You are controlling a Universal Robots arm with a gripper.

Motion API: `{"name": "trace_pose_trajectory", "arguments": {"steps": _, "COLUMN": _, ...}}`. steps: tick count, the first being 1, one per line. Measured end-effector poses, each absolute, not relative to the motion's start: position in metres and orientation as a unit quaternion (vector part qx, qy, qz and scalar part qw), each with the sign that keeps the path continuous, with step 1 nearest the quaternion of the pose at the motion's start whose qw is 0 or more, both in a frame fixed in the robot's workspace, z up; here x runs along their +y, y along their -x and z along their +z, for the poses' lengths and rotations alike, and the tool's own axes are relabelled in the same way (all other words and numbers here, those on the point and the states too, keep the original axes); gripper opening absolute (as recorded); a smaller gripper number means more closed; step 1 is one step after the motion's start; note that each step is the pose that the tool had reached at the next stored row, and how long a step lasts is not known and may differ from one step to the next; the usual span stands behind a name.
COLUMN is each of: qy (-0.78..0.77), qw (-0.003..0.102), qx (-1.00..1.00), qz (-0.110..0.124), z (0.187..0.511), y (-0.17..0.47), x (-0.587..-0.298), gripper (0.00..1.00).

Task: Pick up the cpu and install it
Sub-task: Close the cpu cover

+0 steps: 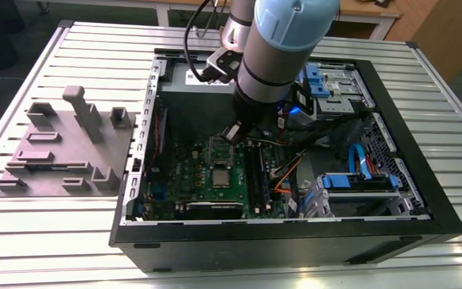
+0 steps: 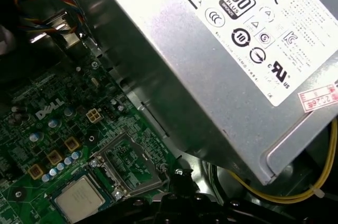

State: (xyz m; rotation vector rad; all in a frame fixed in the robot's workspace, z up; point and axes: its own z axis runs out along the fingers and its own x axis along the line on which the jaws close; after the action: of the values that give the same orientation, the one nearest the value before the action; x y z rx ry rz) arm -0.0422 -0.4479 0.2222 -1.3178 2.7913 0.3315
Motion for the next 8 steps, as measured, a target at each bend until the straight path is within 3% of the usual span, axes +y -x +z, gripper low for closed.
{"name": "trace_pose_trajectory", "arguments": {"steps": 8, "qy": 0.425, "qw": 0.016, "qx": 0.9, "qz": 0.101, "z": 0.2241, "y": 0.0429, "x": -0.4479, "gripper": 0.11}}
